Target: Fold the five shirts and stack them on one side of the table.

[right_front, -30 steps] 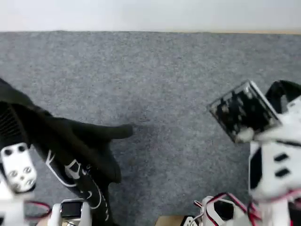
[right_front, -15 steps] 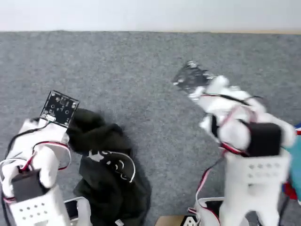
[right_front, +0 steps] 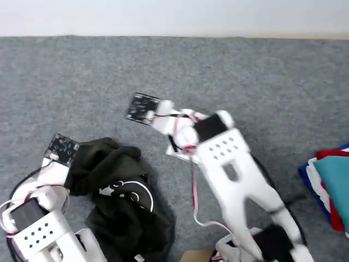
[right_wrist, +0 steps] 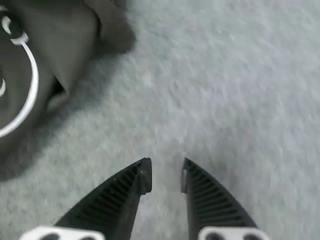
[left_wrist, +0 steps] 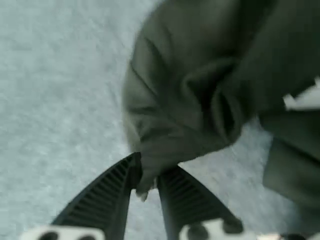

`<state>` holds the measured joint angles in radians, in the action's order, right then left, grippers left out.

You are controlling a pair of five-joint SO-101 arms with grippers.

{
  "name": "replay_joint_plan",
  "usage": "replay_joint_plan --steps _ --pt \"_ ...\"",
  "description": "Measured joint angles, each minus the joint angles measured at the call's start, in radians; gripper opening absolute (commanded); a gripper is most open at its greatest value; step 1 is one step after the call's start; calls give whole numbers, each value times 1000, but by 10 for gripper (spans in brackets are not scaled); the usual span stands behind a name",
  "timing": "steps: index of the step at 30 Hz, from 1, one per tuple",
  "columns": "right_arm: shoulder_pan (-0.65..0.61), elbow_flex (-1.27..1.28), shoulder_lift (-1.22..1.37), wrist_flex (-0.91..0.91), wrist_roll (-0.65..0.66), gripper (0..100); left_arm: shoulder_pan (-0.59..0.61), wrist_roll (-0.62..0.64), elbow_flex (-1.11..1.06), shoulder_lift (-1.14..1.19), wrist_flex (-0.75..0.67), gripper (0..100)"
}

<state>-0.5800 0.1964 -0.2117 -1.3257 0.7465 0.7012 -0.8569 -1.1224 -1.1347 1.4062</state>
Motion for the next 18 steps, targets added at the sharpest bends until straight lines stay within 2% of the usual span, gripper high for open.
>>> replay_joint_plan --steps 7,18 --pt "-123 -269 325 -28 0 274 77 -74 -81 -6 14 2" --pt "-247 -529 704 -32 89 276 80 -81 -89 -6 12 2"
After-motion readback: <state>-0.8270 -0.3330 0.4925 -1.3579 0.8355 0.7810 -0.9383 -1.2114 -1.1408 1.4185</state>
